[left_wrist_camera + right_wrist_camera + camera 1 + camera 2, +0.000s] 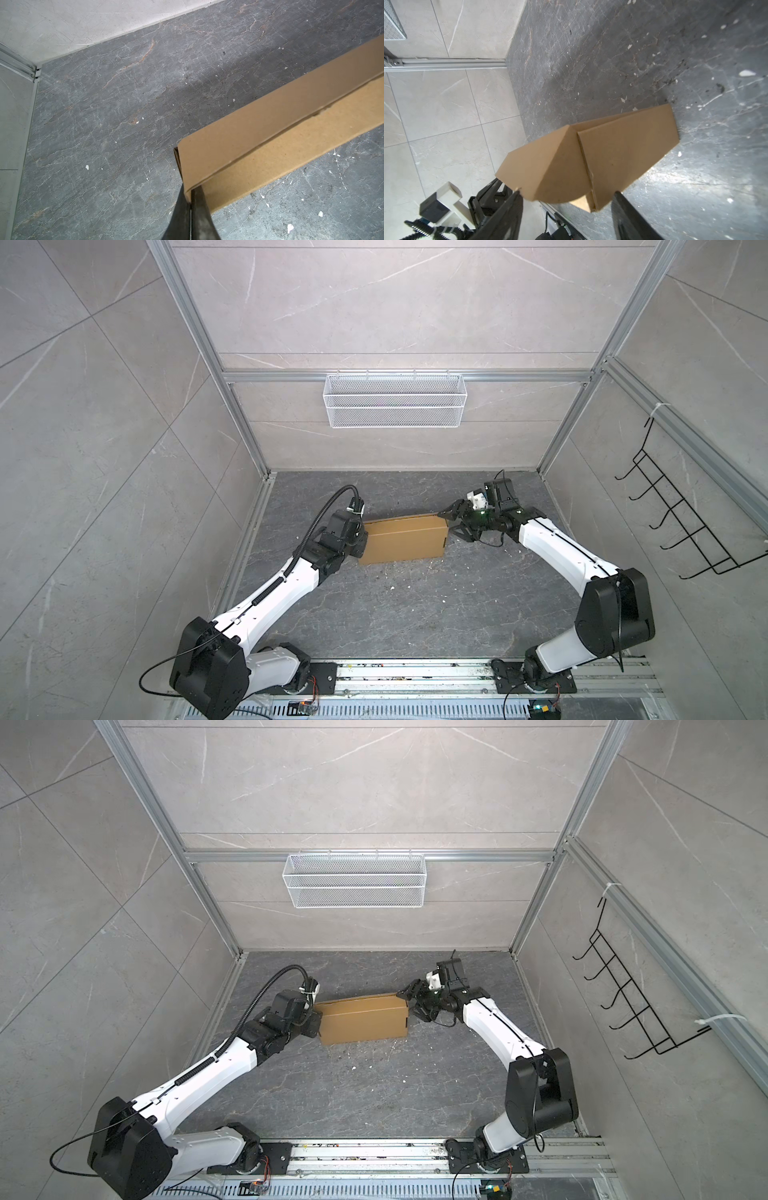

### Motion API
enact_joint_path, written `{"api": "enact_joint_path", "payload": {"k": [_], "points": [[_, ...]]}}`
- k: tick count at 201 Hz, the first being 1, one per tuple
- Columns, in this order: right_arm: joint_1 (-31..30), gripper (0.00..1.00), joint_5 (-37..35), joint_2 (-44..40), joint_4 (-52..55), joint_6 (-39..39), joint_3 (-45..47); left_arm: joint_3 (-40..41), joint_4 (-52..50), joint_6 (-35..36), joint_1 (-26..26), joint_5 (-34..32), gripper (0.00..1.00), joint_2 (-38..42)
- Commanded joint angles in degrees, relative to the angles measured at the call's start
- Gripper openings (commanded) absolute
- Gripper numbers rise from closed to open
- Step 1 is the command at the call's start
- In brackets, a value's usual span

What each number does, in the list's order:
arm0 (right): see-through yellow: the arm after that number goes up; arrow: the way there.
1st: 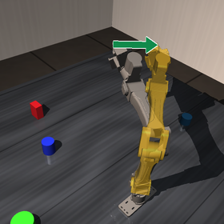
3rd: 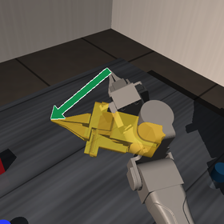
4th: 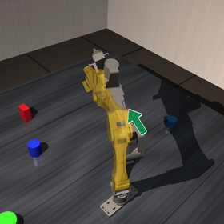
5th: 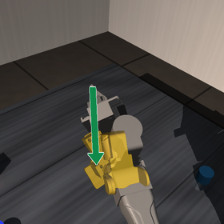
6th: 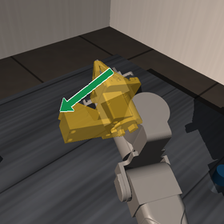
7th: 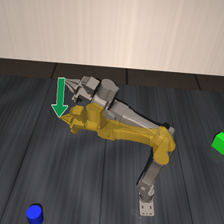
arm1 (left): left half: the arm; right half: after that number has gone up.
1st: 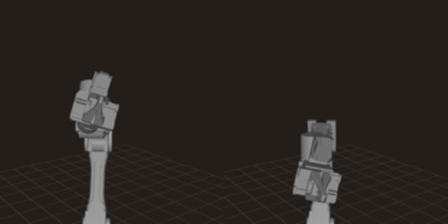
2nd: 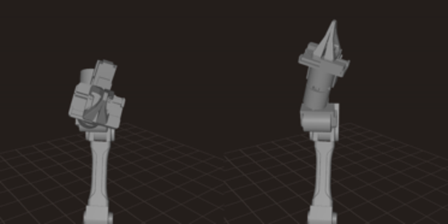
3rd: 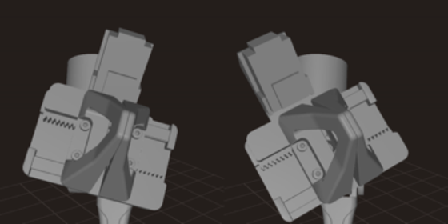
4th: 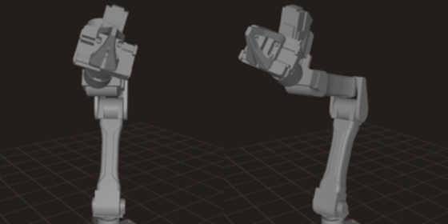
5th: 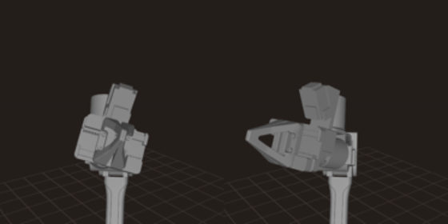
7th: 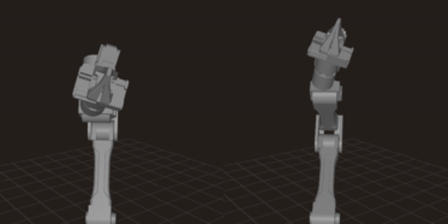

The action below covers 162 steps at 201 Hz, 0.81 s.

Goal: Assemble paper box
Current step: Fold and tuck the lid into the gap.

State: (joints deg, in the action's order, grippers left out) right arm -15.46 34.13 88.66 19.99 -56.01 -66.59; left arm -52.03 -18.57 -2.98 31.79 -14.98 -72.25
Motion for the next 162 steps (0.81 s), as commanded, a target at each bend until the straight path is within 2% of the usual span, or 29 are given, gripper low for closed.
{"api": "enact_joint_path", "payload": {"k": [1,44,92,126,162], "points": [[-0.1,0.69,-2.2,-0.2,-2.7,-5.7,3.1,4.5,-13.6,2.7,0.9,3.9,0.0,-3.7],[0.1,0.68,-2.0,-0.7,-9.4,-12.2,6.9,4.5,-13.6,3.2,1.0,3.5,0.0,-4.0],[0.1,0.73,-2.7,-2.2,-9.0,-12.6,2.8,4.6,-13.5,3.2,1.2,3.0,0.0,-4.0],[0.1,0.81,-3.5,-2.3,-8.6,-13.0,2.7,4.5,-13.6,3.2,1.3,3.0,0.0,-4.2],[0.2,0.8,-4.7,-3.7,-9.2,-14.1,2.6,4.7,-13.5,3.2,1.4,3.0,0.0,-4.0]]}}
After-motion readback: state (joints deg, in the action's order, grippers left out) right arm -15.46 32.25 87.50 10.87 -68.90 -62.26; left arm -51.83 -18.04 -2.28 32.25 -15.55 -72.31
